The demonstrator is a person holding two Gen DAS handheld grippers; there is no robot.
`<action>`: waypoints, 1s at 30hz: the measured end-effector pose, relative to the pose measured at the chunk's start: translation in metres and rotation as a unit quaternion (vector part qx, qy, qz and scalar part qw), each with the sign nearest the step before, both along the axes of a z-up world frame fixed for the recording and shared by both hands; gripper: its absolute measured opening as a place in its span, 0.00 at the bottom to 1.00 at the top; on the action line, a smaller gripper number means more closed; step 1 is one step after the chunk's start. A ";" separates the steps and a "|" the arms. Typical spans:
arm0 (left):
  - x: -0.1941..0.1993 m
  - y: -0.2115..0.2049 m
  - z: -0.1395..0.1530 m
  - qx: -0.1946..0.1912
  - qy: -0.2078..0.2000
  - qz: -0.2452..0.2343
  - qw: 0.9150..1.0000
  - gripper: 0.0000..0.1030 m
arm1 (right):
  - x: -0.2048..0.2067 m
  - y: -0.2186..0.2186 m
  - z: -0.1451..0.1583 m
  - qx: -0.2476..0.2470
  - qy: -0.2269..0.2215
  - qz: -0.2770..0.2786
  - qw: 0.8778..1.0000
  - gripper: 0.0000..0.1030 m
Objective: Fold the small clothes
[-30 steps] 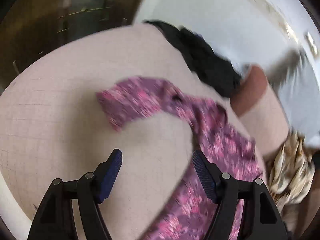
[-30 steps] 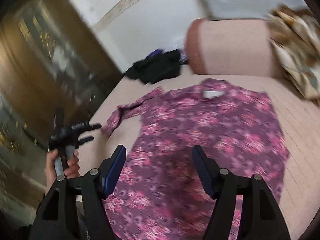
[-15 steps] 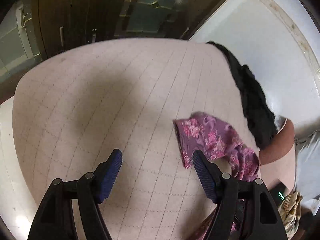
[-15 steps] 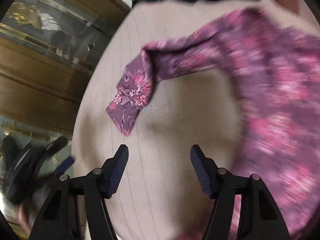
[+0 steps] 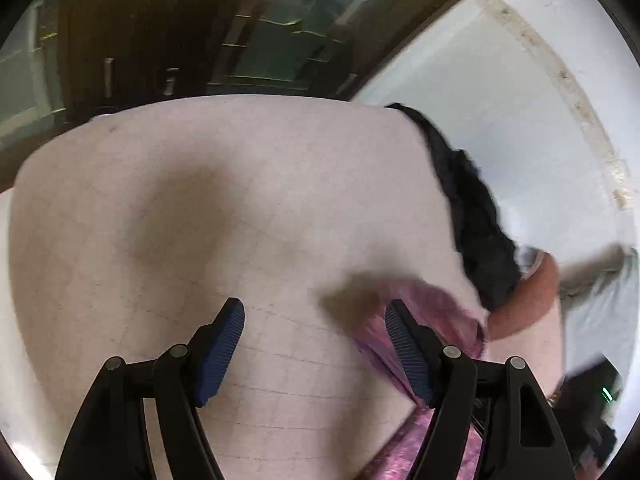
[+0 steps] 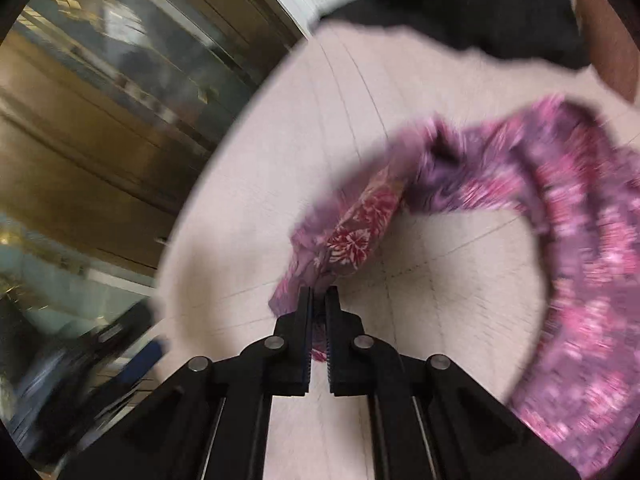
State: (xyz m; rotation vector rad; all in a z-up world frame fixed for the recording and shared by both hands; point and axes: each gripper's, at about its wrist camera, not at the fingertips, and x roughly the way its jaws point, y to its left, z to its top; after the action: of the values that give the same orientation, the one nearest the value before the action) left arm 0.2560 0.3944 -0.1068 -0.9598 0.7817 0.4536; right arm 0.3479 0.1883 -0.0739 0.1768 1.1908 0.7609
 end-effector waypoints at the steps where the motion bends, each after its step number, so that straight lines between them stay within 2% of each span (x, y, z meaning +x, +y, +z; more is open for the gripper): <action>1: 0.000 -0.003 0.002 -0.001 -0.011 -0.006 1.000 0.75 | -0.013 -0.021 0.022 0.009 -0.016 0.003 1.000 0.05; 4: 0.008 -0.022 0.015 0.026 -0.027 -0.036 0.999 0.75 | -0.039 -0.078 0.066 0.035 -0.045 0.005 0.998 0.05; 6: 0.018 -0.041 0.021 0.035 -0.035 -0.076 0.996 0.75 | -0.054 -0.111 0.085 0.047 -0.060 -0.004 0.997 0.05; 9: 0.039 -0.075 0.016 0.009 -0.040 -0.153 0.987 0.75 | -0.074 -0.179 0.103 0.056 -0.080 -0.026 0.995 0.05; 12: 0.059 -0.111 0.003 -0.034 -0.030 -0.225 0.973 0.75 | -0.081 -0.213 0.088 0.041 -0.075 -0.059 0.995 0.05; 17: 0.074 -0.157 -0.015 -0.078 -0.010 -0.289 0.954 0.75 | -0.104 -0.305 0.052 0.064 -0.039 -0.131 0.989 0.05; 20: 0.077 -0.180 -0.024 -0.080 0.006 -0.310 0.947 0.75 | -0.119 -0.340 0.019 0.071 -0.009 -0.162 0.984 0.05; 23: 0.080 -0.204 -0.027 -0.066 0.014 -0.335 0.940 0.75 | -0.133 -0.363 0.006 0.079 -0.006 -0.178 0.981 0.05; 24: 0.081 -0.211 -0.028 -0.064 0.014 -0.342 0.937 0.75 | -0.136 -0.370 0.004 0.070 -0.012 -0.182 0.981 0.05; 26: 0.083 -0.219 -0.032 -0.065 0.017 -0.352 0.934 0.75 | -0.141 -0.380 0.001 0.013 -0.041 -0.187 0.981 0.05; 28: 0.085 -0.223 -0.039 -0.068 0.025 -0.355 0.932 0.75 | -0.139 -0.397 -0.018 -0.033 -0.030 -0.200 0.979 0.05; 30: 0.087 -0.220 -0.043 -0.066 0.030 -0.348 0.935 0.75 | -0.144 -0.409 -0.023 -0.020 -0.021 -0.196 0.980 0.05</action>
State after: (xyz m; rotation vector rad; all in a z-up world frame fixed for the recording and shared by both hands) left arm 0.3429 0.1741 -0.1501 -0.7278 1.1534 -0.1929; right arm 0.2036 -0.2211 -0.0972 0.3498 1.0860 0.3930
